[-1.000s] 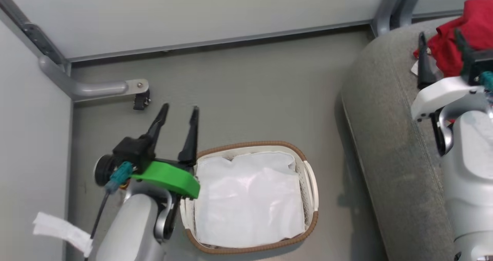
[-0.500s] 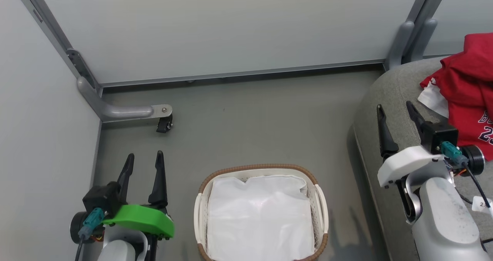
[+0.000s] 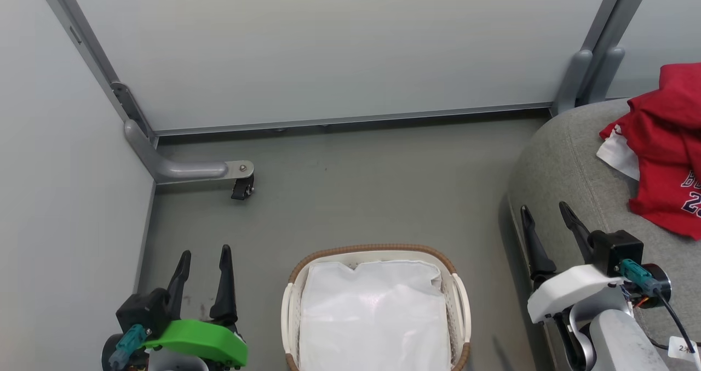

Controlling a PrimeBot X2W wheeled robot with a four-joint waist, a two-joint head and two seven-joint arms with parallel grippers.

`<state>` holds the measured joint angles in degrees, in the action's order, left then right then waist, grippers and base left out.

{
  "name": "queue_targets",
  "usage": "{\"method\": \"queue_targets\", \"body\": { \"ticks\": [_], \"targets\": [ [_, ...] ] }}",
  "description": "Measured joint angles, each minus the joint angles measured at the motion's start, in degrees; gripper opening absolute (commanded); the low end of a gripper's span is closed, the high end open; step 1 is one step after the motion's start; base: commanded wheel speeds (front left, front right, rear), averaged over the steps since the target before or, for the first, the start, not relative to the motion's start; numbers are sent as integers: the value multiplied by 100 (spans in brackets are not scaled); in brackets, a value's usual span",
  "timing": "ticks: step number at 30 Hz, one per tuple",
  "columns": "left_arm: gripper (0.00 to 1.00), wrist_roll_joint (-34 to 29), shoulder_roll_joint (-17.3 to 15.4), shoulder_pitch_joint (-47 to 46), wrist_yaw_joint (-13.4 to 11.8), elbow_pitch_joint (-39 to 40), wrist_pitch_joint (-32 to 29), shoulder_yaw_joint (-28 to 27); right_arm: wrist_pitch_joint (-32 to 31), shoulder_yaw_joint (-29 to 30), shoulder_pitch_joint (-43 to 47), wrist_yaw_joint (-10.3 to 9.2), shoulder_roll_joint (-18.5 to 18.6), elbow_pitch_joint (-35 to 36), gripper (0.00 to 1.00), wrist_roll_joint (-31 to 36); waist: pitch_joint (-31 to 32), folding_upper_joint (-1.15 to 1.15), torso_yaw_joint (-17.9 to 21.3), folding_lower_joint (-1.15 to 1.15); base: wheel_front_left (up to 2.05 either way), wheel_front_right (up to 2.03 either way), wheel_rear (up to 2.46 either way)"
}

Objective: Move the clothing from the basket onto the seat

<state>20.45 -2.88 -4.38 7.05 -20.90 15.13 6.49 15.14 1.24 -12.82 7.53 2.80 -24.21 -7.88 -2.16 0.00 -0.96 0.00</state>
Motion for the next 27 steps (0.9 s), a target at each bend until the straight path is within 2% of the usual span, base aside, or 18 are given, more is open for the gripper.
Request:
{"method": "queue_targets", "body": {
  "ticks": [18,19,24,27],
  "targets": [
    [100,42,1,32,-48,-57,0,62,0,47,169,0,0,53,100,-96,77,0,14,0,0,0,0],
    [0,59,1,33,-48,-59,0,62,0,49,170,0,-1,53,0,-107,80,0,16,0,0,0,0],
    [0,120,11,110,-48,-260,-32,78,-56,51,287,0,-54,-163,0,-152,85,0,18,0,0,0,0],
    [0,405,13,116,-48,-258,-123,38,-174,109,290,0,-56,-179,0,-470,87,0,19,0,0,0,0]
  ]
}}
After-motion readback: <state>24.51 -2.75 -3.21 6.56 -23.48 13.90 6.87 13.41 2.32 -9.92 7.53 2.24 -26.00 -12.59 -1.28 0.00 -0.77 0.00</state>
